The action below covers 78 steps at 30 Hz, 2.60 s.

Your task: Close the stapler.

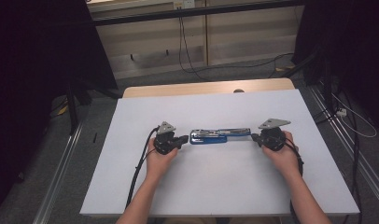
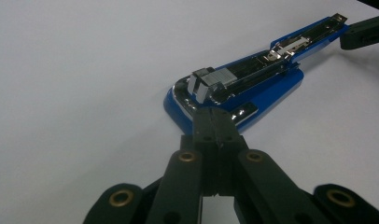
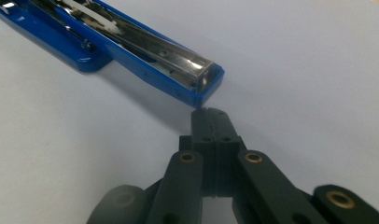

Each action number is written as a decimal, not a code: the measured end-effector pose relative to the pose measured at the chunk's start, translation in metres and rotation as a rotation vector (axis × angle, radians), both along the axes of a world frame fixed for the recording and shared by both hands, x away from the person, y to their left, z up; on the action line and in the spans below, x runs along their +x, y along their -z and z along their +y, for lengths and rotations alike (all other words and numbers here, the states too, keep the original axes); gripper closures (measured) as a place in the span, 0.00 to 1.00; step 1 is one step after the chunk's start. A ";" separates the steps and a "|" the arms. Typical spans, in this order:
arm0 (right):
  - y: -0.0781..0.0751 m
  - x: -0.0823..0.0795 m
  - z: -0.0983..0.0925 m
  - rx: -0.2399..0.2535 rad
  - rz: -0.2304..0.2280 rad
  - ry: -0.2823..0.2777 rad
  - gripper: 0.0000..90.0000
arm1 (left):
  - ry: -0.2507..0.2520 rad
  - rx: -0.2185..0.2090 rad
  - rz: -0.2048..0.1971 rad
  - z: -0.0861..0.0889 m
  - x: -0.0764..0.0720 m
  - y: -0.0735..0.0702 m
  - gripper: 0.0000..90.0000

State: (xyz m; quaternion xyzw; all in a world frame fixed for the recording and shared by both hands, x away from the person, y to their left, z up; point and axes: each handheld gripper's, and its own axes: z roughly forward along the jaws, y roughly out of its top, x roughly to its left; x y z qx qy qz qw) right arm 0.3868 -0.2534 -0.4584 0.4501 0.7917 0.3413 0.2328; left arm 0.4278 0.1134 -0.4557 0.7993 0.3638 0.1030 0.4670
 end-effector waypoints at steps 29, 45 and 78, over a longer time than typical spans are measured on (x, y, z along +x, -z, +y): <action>-0.001 0.007 0.006 -0.005 -0.011 -0.021 1.00 | 0.023 0.018 -0.030 -0.016 0.005 0.008 1.00; -0.009 0.006 0.013 0.077 -0.049 -0.060 1.00 | 0.023 0.022 -0.032 -0.017 0.003 0.007 1.00; -0.018 -0.049 0.013 0.153 -0.073 -0.069 0.28 | -0.042 -0.004 -0.004 0.049 -0.043 -0.019 0.15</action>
